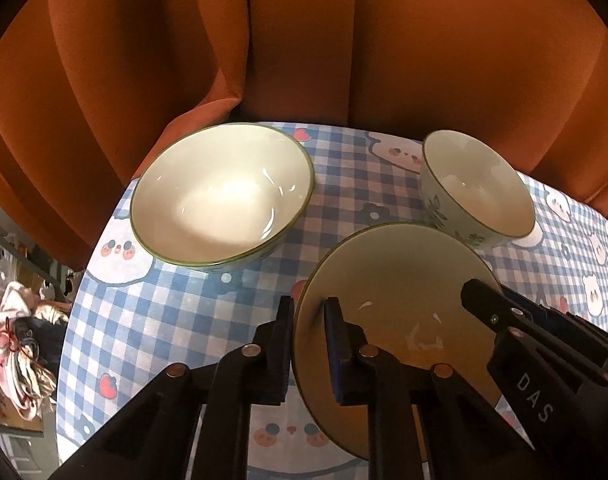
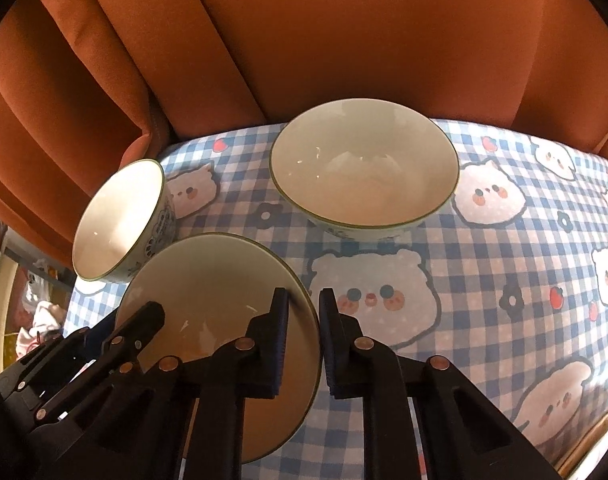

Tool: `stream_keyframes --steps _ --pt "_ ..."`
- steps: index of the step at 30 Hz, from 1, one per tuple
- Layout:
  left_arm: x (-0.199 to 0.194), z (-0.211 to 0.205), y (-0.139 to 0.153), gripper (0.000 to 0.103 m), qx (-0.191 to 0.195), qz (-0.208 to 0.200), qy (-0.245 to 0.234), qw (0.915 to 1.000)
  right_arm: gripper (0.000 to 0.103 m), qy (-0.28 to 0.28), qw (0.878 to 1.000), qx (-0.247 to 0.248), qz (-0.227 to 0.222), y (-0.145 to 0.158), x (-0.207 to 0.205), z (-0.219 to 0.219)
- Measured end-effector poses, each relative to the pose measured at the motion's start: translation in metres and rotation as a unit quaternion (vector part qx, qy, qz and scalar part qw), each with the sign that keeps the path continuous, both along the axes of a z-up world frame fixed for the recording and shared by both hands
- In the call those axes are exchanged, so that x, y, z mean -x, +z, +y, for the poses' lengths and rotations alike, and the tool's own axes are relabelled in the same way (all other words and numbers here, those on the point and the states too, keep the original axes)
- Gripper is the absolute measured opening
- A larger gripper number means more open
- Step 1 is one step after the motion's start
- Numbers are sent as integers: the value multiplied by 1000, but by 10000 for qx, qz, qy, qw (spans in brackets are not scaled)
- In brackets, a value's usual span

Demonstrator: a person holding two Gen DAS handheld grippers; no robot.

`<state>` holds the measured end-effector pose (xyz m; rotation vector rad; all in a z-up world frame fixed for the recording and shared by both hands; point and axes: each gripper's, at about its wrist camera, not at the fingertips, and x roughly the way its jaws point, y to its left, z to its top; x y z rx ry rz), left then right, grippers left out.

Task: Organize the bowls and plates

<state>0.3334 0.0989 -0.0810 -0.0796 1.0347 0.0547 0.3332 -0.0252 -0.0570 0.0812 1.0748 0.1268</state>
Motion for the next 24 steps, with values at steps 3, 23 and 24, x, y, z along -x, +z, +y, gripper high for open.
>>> stream_keyframes --steps 3,23,24 --pt "5 -3 2 13 -23 9 -93 10000 18 21 10000 44 30 2 4 0" --pt "80 -38 29 13 141 -57 -689 9975 19 -503 9986 181 59 31 86 -31" --pt "85 -40 31 13 146 -73 -723 9972 19 -534 9984 187 42 33 91 -33"
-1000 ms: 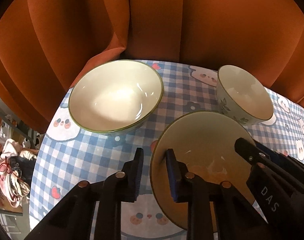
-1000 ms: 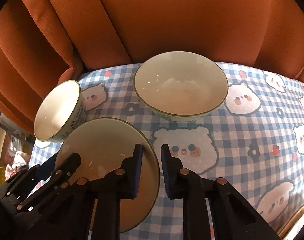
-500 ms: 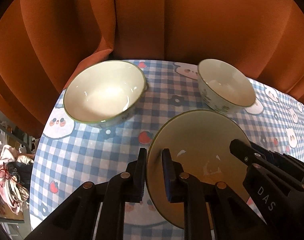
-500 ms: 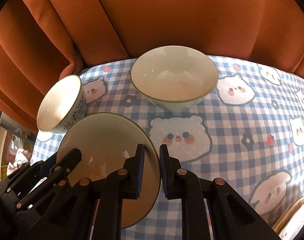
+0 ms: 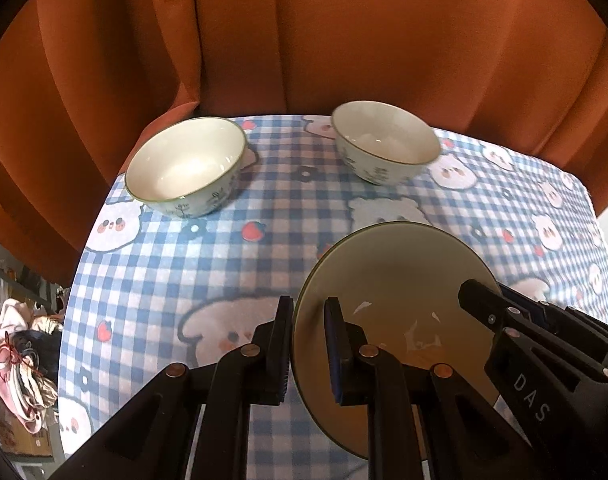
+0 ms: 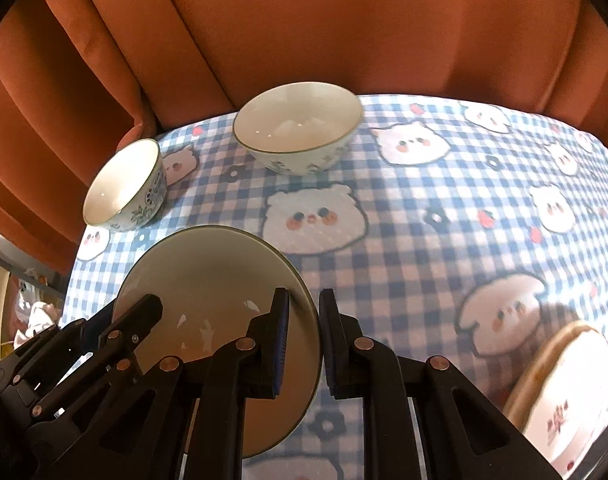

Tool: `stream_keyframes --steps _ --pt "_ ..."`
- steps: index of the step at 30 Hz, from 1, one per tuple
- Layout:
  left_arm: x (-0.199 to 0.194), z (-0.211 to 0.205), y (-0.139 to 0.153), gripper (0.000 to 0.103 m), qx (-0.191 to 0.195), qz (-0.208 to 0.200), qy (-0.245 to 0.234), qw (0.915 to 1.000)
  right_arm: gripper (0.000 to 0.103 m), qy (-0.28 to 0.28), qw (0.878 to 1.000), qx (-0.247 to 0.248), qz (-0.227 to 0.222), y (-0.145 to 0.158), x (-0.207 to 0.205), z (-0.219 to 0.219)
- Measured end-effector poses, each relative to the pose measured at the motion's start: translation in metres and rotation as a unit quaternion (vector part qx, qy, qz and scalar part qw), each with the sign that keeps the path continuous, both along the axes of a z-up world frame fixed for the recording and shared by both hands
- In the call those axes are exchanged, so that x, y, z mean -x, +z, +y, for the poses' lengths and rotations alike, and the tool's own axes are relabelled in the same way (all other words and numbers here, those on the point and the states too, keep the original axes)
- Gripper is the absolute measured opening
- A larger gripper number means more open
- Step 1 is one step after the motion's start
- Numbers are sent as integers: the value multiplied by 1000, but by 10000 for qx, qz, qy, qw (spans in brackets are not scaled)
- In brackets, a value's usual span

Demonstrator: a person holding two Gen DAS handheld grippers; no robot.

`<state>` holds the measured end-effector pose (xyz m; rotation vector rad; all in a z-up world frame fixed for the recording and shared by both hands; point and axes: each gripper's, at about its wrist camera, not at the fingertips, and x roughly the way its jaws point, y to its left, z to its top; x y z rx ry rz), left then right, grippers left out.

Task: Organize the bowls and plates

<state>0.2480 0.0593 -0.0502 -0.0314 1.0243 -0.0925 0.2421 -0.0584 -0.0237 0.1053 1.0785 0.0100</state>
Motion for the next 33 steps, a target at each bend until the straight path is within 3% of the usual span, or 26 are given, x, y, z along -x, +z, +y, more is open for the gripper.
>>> stream_keyframes --steps 19,33 --pt "83 -53 -2 13 -38 193 -411 9990 19 -449 9989 -6 108 5 100 -47" --pt "98 -83 -25 13 -86 706 -90 9974 19 -63 9990 124 422 -15 123 -76"
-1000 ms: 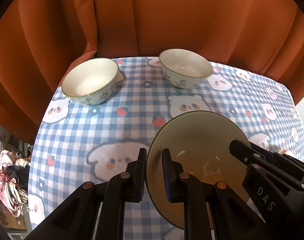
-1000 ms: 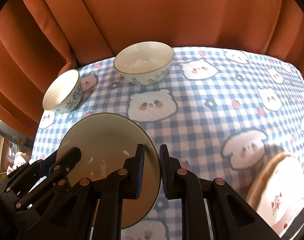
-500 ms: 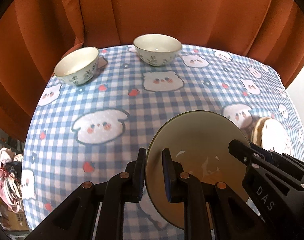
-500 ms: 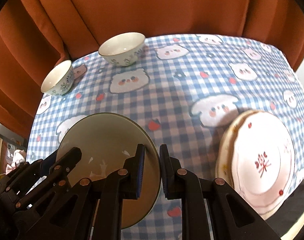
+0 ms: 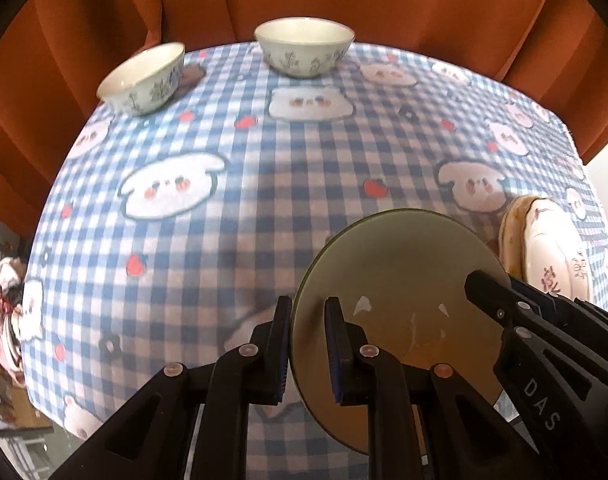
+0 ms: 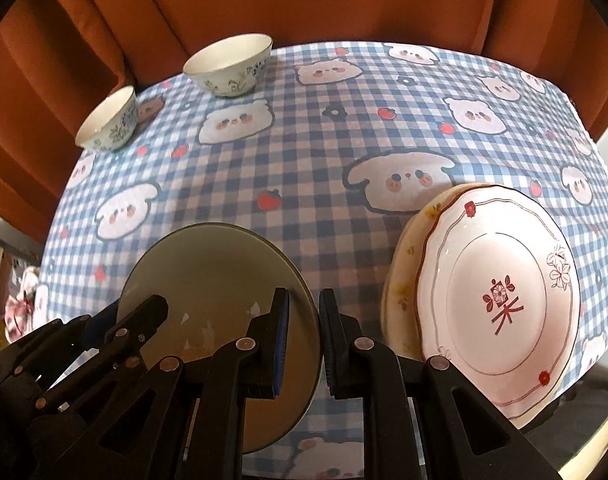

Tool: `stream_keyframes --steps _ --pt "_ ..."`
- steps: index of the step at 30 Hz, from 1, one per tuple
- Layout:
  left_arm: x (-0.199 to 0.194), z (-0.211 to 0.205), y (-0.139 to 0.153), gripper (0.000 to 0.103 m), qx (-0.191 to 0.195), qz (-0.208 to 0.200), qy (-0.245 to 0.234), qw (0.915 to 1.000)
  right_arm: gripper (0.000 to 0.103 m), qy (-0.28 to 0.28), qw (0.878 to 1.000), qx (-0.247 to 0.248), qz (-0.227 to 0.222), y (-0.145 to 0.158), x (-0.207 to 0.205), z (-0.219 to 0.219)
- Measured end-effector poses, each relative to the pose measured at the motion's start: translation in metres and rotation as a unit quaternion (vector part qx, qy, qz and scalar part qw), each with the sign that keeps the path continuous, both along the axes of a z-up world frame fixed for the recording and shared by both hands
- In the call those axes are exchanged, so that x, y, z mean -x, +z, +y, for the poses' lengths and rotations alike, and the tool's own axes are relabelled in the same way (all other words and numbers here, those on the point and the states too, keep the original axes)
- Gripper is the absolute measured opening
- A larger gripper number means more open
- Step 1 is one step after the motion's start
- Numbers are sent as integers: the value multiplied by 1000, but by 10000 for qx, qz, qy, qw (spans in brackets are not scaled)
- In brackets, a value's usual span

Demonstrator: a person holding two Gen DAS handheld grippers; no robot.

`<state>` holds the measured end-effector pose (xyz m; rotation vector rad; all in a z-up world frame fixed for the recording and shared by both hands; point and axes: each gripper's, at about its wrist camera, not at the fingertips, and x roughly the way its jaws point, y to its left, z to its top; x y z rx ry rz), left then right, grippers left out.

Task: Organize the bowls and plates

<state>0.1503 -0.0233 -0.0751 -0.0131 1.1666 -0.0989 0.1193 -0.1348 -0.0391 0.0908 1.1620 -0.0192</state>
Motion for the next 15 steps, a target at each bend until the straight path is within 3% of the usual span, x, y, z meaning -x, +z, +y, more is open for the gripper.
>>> stream_keyframes --steps 8,10,12,15 --pt "3 -8 1 17 -201 -96 260 9994 19 246 9995 -190 26 -7 -3 -10" --pt "4 -8 1 35 -207 -92 346 9991 19 312 9993 -223 13 -9 -3 -12" --pt "7 -7 3 37 -178 -135 444 9988 19 367 9989 -276 -19 -9 -4 -13" --pt "10 -6 4 51 -123 -146 505 9985 19 476 9985 -250 -118 -8 -5 -12"
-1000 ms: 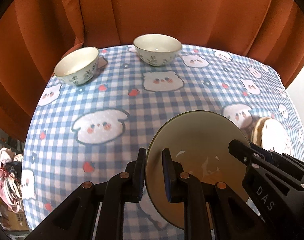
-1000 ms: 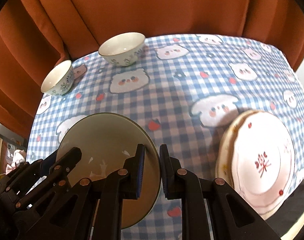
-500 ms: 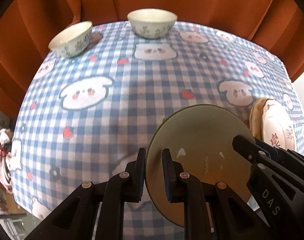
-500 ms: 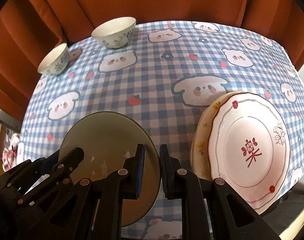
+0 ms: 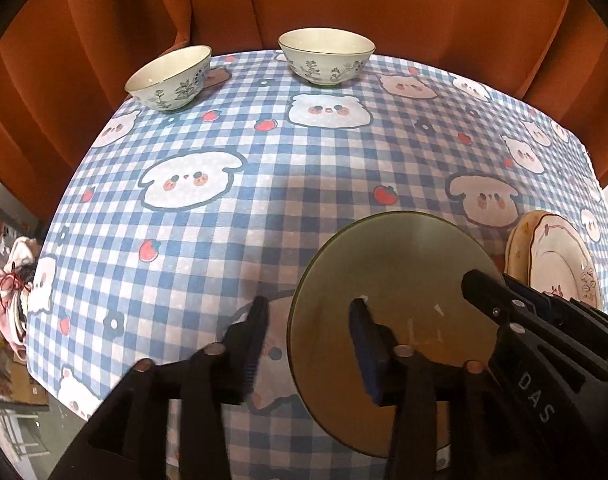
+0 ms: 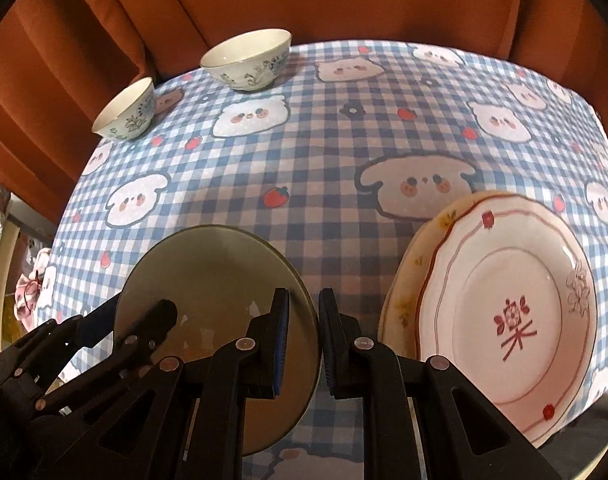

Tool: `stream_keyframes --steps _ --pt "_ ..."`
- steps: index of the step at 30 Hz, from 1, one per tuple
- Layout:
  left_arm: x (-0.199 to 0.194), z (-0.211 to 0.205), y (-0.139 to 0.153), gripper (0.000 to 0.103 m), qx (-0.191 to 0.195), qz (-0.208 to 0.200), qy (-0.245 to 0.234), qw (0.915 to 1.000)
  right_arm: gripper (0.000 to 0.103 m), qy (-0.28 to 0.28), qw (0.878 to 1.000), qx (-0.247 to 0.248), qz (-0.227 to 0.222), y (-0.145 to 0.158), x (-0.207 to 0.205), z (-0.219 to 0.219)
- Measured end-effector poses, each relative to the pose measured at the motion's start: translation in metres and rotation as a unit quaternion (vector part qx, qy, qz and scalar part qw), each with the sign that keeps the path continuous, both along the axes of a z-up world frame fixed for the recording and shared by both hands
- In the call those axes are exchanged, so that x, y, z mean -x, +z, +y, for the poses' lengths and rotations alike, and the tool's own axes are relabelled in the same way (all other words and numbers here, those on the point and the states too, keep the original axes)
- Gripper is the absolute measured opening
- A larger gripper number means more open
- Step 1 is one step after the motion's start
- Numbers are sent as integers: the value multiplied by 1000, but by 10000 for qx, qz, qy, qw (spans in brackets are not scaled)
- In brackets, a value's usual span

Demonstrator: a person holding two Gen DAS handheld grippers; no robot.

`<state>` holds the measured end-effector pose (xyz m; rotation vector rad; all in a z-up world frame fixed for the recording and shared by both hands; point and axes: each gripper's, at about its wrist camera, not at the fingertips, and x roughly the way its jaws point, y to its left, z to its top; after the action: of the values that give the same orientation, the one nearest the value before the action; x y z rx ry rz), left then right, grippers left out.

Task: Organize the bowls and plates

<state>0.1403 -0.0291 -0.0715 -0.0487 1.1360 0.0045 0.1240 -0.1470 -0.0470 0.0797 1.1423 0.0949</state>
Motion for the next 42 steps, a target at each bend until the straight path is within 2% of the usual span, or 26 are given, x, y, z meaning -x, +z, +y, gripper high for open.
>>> stream_keyframes --steps 5,7,11,18,22,26,32,42 --pt "5 4 9 59 3 -121 106 9999 19 137 9998 48 109 -1 -2 2" --pt "7 8 11 65 83 -109 201 9997 19 172 9997 113 104 3 -2 4" --pt "9 16 17 70 183 -96 298 9993 19 175 9996 170 126 7 -4 5" --pt "7 38 29 76 267 -278 267 9989 33 105 9995 308 58 19 -7 16" --pt "1 58 36 79 285 -337 161 9989 34 -22 9992 383 -69 29 -11 29" --pt "-5 83 39 81 364 -359 131 9986 38 -137 9987 474 -104 36 -15 50" --pt "-17 129 41 84 410 -379 40 9984 57 -404 9976 548 -154 40 -22 85" --pt "-62 198 50 84 148 -636 -316 9974 59 -686 9966 358 -298 43 -50 156"
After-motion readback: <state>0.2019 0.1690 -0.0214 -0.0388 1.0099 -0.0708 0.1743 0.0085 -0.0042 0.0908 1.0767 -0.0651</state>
